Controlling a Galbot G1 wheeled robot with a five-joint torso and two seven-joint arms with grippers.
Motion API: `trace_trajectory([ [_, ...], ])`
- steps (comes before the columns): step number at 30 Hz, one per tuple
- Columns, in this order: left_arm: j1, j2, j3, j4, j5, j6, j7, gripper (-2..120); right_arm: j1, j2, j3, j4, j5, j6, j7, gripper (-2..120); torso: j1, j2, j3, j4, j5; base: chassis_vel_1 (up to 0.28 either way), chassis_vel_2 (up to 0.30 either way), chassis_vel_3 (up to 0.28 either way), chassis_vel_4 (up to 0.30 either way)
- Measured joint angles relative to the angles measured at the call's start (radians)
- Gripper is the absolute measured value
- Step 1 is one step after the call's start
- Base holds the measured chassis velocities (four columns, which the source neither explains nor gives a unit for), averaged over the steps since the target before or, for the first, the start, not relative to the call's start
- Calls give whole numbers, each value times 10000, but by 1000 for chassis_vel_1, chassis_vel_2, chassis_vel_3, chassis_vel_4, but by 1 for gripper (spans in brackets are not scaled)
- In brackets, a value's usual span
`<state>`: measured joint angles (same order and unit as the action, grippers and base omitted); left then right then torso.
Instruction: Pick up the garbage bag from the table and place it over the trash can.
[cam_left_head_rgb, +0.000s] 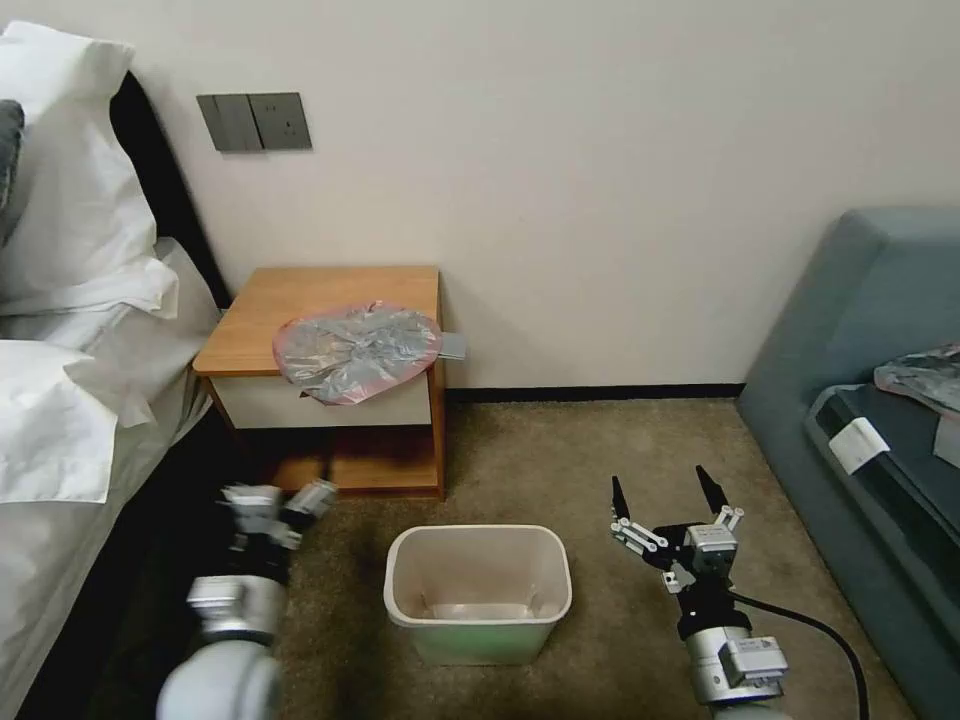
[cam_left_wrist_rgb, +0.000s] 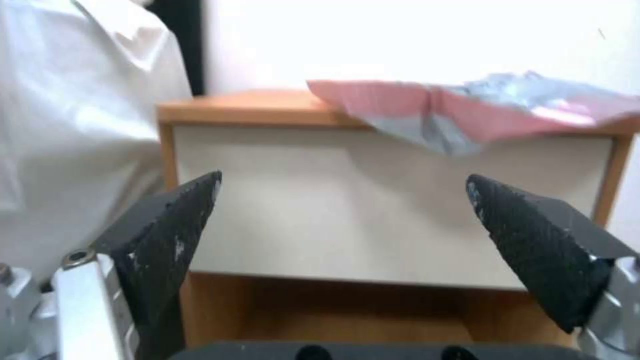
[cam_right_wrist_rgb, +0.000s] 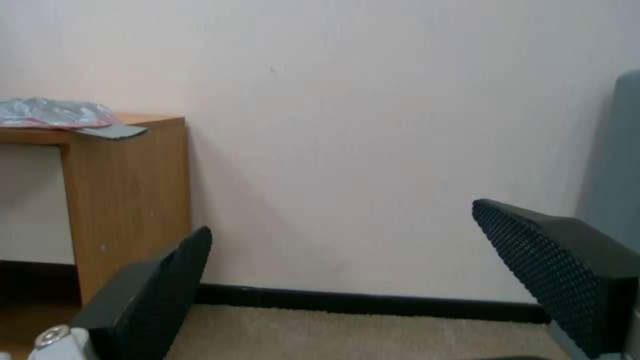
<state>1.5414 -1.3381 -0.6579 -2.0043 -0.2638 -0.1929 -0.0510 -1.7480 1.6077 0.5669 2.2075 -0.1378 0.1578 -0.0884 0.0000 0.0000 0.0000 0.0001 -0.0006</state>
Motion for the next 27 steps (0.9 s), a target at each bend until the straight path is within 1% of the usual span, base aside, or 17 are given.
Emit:
trace_trajectory([
  [2,23,22,-3,29,5,-38,-11,97,103,1,-126,-47,588,-285,130,100,0,0,0,-2,6,0,0,0,0],
  [5,46,8,7,67,70,-49,-13,97,242,2,-137,-224,901,-303,63,100,0,0,0,0,2,0,0,0,0],
  [7,57,-42,25,127,179,-101,-15,97,333,3,-222,-384,1553,-319,-45,100,0,0,0,-1,4,0,0,0,0],
  [8,57,-42,25,127,179,-101,-15,97,333,3,-222,-384,1553,-319,-45,100,0,0,0,-1,4,0,0,0,0],
  [11,48,-101,38,232,357,-200,-32,97,534,37,-421,-619,2481,-408,-244,100,0,0,0,-1,3,0,0,0,0],
  [12,48,-101,38,232,357,-200,-32,97,534,37,-421,-619,2481,-408,-244,100,0,0,0,-1,3,0,0,0,0],
  [15,-62,-103,88,321,437,-257,-151,97,1028,13,-923,-733,4220,-821,-432,100,0,0,0,-2,5,0,0,0,0],
  [16,-62,-103,88,321,437,-257,-151,97,1028,13,-923,-733,4220,-821,-432,100,0,0,0,-2,5,0,0,0,0],
  [18,-239,-107,138,391,456,-261,-204,97,1618,-213,-1407,-822,5959,-1184,-471,100,0,0,0,1,7,0,0,0,0],
  [19,-239,-107,138,391,456,-261,-204,97,1618,-213,-1407,-822,5959,-1184,-471,100,0,0,0,1,7,0,0,0,0],
  [21,-410,-120,188,522,488,-261,-234,97,2088,-350,-1662,-947,7159,-1388,-471,100,0,0,0,-4,6,0,0,0,0],
  [22,-442,-149,194,624,534,-262,-254,97,2575,-465,-1891,-1155,8045,-1537,-470,100,0,0,1,-5,5,0,0,0,0],
  [23,-442,-149,194,624,534,-262,-254,97,2575,-465,-1891,-1155,8045,-1537,-470,100,0,0,1,-5,5,0,0,0,0],
  [24,-438,-174,192,677,567,-262,-270,97,2783,-508,-1984,-1265,8371,-1596,-456,100,0,0,1,-4,7,0,0,0,0],
  [25,-398,-257,164,824,677,-290,-294,97,3478,-621,-2237,-1661,9304,-1758,-308,100,0,0,1,-1,6,0,0,0,0],
  [26,-398,-257,164,824,677,-290,-294,97,3478,-621,-2237,-1661,9304,-1758,-308,100,0,0,1,-1,6,0,0,0,0],
  [27,-369,-327,122,925,754,-321,-316,97,3960,-677,-2378,-2003,9853,-1842,-146,100,0,0,2,-1,5,0,0,0,0],
])
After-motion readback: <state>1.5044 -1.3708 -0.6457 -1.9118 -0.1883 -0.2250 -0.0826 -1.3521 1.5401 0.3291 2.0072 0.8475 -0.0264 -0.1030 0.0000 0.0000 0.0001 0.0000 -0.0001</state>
